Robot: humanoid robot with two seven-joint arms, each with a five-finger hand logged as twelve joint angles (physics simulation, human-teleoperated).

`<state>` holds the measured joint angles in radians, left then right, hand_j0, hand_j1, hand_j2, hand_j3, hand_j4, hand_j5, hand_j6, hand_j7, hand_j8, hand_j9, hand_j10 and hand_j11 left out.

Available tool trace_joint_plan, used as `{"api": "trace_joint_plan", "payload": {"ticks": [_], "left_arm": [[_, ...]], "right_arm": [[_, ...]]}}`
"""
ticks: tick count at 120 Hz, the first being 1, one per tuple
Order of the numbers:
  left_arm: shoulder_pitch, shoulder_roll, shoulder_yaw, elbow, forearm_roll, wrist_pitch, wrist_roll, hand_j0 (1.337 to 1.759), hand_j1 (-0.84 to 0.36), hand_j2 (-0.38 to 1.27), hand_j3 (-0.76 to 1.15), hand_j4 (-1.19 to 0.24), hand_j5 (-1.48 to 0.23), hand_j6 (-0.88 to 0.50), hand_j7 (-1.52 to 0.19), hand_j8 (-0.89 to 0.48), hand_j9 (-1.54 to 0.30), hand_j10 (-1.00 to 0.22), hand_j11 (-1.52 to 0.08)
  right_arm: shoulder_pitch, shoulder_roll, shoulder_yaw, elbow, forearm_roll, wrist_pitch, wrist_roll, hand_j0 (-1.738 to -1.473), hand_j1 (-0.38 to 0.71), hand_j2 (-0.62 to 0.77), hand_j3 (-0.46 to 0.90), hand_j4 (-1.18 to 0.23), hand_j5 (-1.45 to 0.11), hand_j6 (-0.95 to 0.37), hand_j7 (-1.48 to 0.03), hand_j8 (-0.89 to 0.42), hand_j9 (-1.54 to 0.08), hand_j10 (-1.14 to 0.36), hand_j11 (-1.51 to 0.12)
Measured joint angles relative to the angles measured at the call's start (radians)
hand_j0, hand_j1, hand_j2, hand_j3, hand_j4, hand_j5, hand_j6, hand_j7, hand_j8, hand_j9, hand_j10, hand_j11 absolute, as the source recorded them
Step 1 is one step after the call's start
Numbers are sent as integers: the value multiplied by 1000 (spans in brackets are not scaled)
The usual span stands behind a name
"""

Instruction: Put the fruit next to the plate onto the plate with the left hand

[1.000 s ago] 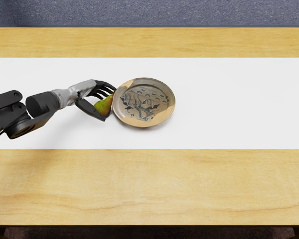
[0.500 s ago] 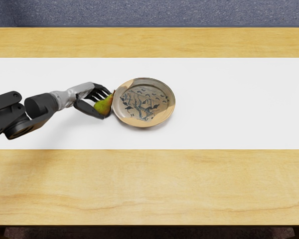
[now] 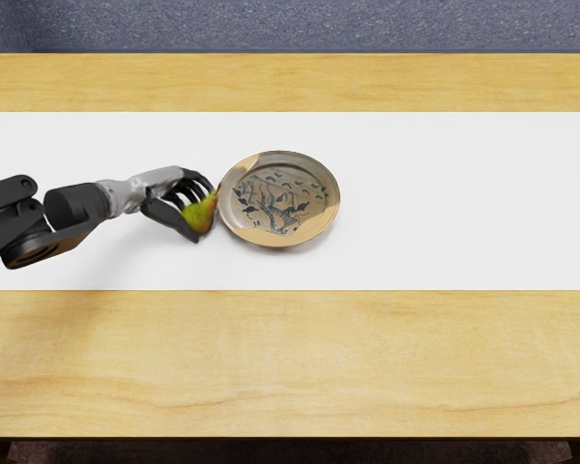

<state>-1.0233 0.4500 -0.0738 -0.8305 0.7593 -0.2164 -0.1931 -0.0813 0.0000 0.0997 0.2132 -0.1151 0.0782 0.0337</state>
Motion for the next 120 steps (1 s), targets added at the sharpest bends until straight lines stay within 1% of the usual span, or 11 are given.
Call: {"api": "trace_joint_plan", "payload": {"ticks": [7, 15, 22, 25, 55, 83, 88, 100, 105, 114, 120], "left_arm": [[-5, 9, 0, -1, -1, -12, 0, 1655, -318, 462, 0, -457, -662, -391, -947, -352, -964, -628, -961], [-12, 28, -2, -5, -1, -21, 1, 1654, -286, 391, 0, -534, -761, -400, -963, -376, -978, -657, -976], [-17, 31, -5, -7, -3, -33, 2, 1654, -297, 460, 0, -582, -829, -405, -976, -386, -988, -673, -988], [-20, 32, -6, -9, -3, -36, 2, 1654, -282, 420, 0, -595, -855, -408, -980, -389, -993, -677, -991], [-67, 79, -10, -40, -27, -78, 6, 1653, -196, 302, 0, -587, -984, -445, -1016, -423, -1029, -730, -1014], [-128, 78, -10, -51, -56, -108, 25, 1653, -198, 291, 0, -560, -1004, -435, -1024, -420, -1039, -726, -1021], [-137, 75, -9, -51, -59, -110, 28, 1654, -214, 351, 0, -564, -1007, -436, -1025, -421, -1039, -731, -1021], [-149, 63, -8, -47, -61, -112, 32, 1654, -235, 401, 0, -542, -1010, -425, -1025, -412, -1038, -722, -1017], [-156, 40, -8, -40, -64, -109, 33, 1654, -241, 430, 0, -578, -1004, -446, -1020, -425, -1035, -730, -1015], [-179, -2, -4, -16, -69, -108, 34, 1655, -276, 603, 0, -568, -1016, -441, -1012, -430, -1026, -748, -1010], [-194, -32, -1, 8, -69, -108, 34, 1655, -272, 583, 0, -577, -1015, -454, -1010, -439, -1021, -758, -1006]], "right_arm": [[0, 0, 0, 0, 0, 0, 0, -1658, -310, -7, 0, -33, -43, -33, -43, -33, -43, -33, -43], [0, 0, 0, 0, 0, 0, 0, -1658, -310, -7, 0, -33, -43, -33, -43, -33, -43, -33, -43], [0, 0, 0, 0, 0, 0, 0, -1658, -310, -7, 0, -33, -43, -33, -43, -33, -43, -33, -43], [0, 0, 0, 0, 0, 0, 1, -1658, -310, -7, 0, -33, -43, -33, -43, -33, -43, -33, -43], [0, 0, 0, 0, 0, 0, 1, -1658, -310, -7, 0, -33, -43, -33, -43, -33, -43, -33, -43], [1, 0, -1, 0, 0, 0, 1, -1658, -310, -7, 0, -33, -43, -33, -43, -33, -43, -33, -43], [1, 0, -1, 0, 0, 0, 1, -1658, -310, -7, 0, -33, -43, -33, -43, -33, -43, -33, -43], [1, 0, -1, 0, 0, 0, 1, -1658, -310, -7, 0, -33, -43, -33, -43, -33, -43, -33, -43], [1, 0, -1, 0, 0, 0, 1, -1658, -309, -7, 0, -33, -43, -33, -43, -33, -43, -33, -43], [-1, 0, 0, 0, 0, 0, 0, -1658, -310, -7, 0, -33, -43, -33, -43, -33, -43, -33, -43], [-1, 0, -1, 0, 0, 0, 0, -1658, -310, -7, 0, -33, -43, -33, -43, -33, -43, -33, -43]]}}
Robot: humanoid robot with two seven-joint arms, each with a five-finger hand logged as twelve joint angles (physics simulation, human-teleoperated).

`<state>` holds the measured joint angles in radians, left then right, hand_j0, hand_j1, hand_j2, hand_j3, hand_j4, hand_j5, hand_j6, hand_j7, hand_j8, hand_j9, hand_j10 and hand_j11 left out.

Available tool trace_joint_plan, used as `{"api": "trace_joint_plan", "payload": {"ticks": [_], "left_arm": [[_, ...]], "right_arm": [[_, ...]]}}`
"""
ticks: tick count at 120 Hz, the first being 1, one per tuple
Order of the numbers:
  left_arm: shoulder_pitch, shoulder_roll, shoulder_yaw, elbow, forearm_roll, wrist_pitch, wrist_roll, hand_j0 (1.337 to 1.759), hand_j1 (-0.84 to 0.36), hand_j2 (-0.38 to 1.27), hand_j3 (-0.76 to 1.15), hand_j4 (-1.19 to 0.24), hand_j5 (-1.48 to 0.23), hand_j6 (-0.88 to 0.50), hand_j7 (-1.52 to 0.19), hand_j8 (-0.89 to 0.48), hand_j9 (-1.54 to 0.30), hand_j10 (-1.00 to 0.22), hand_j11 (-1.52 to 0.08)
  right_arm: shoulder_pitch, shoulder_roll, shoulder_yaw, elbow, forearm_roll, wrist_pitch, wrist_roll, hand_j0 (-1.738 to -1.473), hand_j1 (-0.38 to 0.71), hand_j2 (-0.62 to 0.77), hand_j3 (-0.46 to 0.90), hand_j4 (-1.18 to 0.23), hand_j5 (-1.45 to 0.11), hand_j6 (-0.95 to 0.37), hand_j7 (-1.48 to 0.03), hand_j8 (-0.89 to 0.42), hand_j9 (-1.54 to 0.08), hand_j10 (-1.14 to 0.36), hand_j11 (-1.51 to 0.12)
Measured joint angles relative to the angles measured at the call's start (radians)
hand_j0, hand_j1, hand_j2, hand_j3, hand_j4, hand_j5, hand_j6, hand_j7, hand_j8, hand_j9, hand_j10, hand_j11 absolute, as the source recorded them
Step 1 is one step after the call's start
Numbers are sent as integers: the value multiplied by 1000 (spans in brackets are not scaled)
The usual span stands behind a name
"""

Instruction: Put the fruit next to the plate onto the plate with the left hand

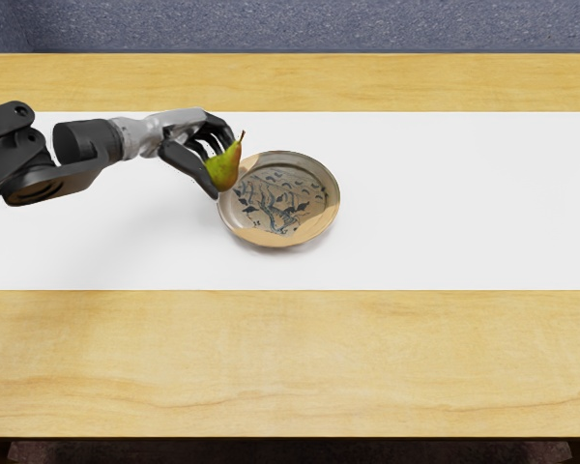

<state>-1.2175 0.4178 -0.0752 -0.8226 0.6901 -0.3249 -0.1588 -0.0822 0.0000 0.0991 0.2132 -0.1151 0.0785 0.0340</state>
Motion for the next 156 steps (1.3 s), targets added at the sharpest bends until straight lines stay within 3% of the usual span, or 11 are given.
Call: {"api": "trace_joint_plan", "payload": {"ticks": [12, 26, 41, 104, 112, 132, 156], "left_arm": [[-21, -89, 4, 79, 3, -3, 0, 1656, -280, 630, 0, -573, -1015, -456, -1006, -445, -1008, -755, -1000], [-32, -134, 5, 153, 6, -3, 1, 1656, -269, 576, 0, -593, -1009, -469, -998, -462, -994, -755, -990], [-31, -168, 7, 206, 7, -3, 1, 1657, -290, 635, 0, -592, -1003, -473, -997, -463, -985, -752, -983], [-18, -223, 65, 217, 5, -4, -1, 1656, -242, 490, 0, -616, -953, -486, -957, -476, -948, -749, -953], [-8, -224, 64, 207, -23, -2, -1, 1657, -187, 378, 0, -540, -811, -445, -814, -438, -807, -635, -811], [-8, -222, 61, 187, -94, 1, -1, 1657, 93, 172, 0, -256, -380, -214, -381, -211, -378, -298, -380], [-8, -143, 57, 170, -123, -75, -1, 1658, 254, 65, 0, -98, -143, -83, -143, -81, -142, -113, -143]], "right_arm": [[0, 0, 0, 0, 0, 0, 0, -1658, -310, -7, 0, -33, -43, -33, -43, -33, -43, -33, -43], [-1, 0, 1, 0, 0, 0, 0, -1658, -310, -7, 0, -33, -43, -33, -43, -33, -43, -33, -43], [-1, 0, 1, 0, 0, 0, 0, -1658, -310, -7, 0, -33, -43, -33, -43, -33, -43, -33, -43], [-1, 0, 1, 0, 0, 0, 0, -1658, -310, -7, 0, -33, -43, -33, -43, -33, -43, -33, -43], [-1, 0, 1, 0, 0, 0, 0, -1658, -310, -7, 0, -33, -43, -33, -43, -33, -43, -33, -43], [-1, 0, 1, 0, 0, 0, 0, -1658, -310, -7, 0, -33, -43, -33, -43, -33, -43, -33, -43], [-1, 0, 1, 0, 0, 0, 0, -1658, -310, -7, 0, -33, -43, -33, -43, -33, -43, -33, -43]]}}
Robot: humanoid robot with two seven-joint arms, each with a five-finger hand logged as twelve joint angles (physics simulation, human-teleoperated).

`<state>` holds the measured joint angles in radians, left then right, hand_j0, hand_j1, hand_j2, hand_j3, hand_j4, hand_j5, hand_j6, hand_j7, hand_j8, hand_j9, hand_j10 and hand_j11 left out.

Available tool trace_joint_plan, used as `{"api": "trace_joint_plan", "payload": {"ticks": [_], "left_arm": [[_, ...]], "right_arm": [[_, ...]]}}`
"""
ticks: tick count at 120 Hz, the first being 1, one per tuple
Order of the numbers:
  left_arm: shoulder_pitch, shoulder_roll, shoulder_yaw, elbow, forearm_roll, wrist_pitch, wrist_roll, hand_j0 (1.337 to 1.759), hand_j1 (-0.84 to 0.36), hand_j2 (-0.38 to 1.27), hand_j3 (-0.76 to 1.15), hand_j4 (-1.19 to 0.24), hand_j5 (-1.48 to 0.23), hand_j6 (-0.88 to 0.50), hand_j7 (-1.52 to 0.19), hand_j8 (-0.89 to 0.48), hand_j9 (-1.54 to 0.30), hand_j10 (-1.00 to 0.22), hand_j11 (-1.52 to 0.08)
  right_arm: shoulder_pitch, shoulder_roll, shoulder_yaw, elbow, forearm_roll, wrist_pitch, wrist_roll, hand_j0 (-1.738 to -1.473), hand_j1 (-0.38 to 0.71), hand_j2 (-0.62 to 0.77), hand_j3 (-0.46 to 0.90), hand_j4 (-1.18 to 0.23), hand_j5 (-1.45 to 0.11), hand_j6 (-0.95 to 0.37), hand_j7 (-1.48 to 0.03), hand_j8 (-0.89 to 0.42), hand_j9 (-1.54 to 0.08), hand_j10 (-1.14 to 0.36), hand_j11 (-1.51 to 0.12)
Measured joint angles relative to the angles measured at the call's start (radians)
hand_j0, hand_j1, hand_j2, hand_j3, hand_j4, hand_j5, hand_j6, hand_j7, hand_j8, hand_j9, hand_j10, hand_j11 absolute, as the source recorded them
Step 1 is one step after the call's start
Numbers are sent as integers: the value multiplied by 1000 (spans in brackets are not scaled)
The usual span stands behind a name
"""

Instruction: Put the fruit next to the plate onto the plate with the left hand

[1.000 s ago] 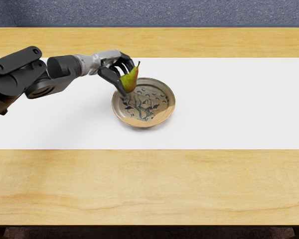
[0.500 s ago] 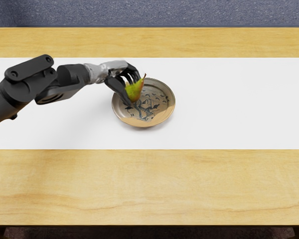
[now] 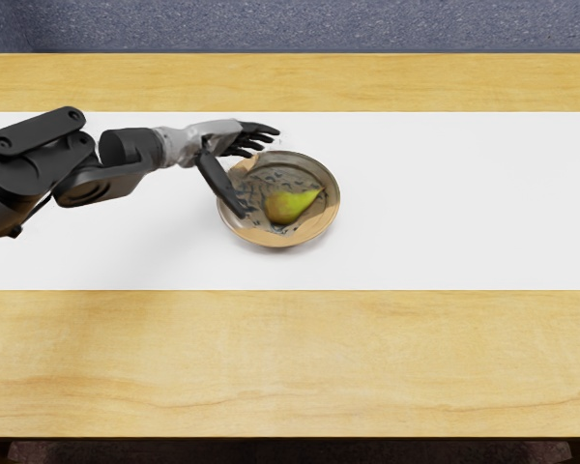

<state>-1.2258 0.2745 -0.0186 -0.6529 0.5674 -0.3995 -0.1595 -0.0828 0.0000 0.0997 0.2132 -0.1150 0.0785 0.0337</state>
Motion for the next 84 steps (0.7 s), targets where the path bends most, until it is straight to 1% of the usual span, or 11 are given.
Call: {"api": "trace_joint_plan", "payload": {"ticks": [9, 18, 27, 30, 36, 43, 48, 68, 84], "left_arm": [[2, 103, -3, -1, -65, -101, 0, 1658, 283, 46, 0, -68, -99, -57, -99, -56, -98, -78, -99], [8, 143, -4, -1, -105, -158, 1, 1658, 304, 33, 0, -47, -69, -39, -69, -39, -68, -54, -68], [25, 158, -5, 2, -124, -185, 1, 1658, 318, 23, 0, -33, -48, -28, -48, -28, -47, -38, -47], [32, 182, -4, 1, -128, -191, 3, 1658, 322, 20, 0, -30, -42, -26, -42, -25, -42, -34, -42], [43, 241, -5, -1, -137, -199, 17, 1658, 328, 16, 0, -24, -33, -20, -33, -20, -33, -27, -33], [73, 296, -6, -2, -180, -204, 30, 1658, 334, 12, 0, -18, -25, -16, -25, -16, -25, -20, -25], [81, 324, -6, -2, -211, -206, 36, 1658, 337, 11, 0, -15, -20, -13, -20, -13, -20, -17, -20], [82, 374, -8, 1, -264, -210, 48, 1658, 344, 6, 0, -8, -9, -7, -9, -6, -9, -8, -9], [81, 384, -10, 3, -292, -211, 105, 1658, 347, 4, 0, -5, -5, -4, -5, -4, -5, -4, -5]], "right_arm": [[0, 0, 0, 0, 0, 0, 0, -1658, -310, -7, 0, -33, -43, -33, -43, -33, -43, -33, -43], [0, 0, 0, 0, 0, 0, 0, -1658, -309, -7, 0, -33, -43, -33, -43, -33, -43, -33, -43], [0, 0, 0, 0, 0, 0, 0, -1658, -310, -7, 0, -33, -43, -33, -43, -33, -43, -33, -43], [0, 0, 0, 0, 0, 0, 0, -1658, -310, -7, 0, -33, -43, -33, -43, -33, -43, -33, -43], [0, 0, 0, 0, 0, 0, 0, -1658, -310, -7, 0, -33, -43, -33, -43, -33, -43, -33, -43], [0, 0, 0, 0, 0, 1, 0, -1658, -310, -7, 0, -33, -43, -33, -43, -33, -43, -33, -43], [0, 0, 0, 0, 0, 0, 0, -1658, -310, -7, 0, -33, -43, -33, -43, -33, -43, -33, -43], [1, 0, 0, 1, 0, 1, 0, -1658, -310, -7, 0, -33, -43, -33, -43, -33, -43, -33, -43], [1, 0, 0, 1, 0, 1, 0, -1658, -310, -7, 0, -33, -43, -33, -43, -33, -43, -33, -43]]}}
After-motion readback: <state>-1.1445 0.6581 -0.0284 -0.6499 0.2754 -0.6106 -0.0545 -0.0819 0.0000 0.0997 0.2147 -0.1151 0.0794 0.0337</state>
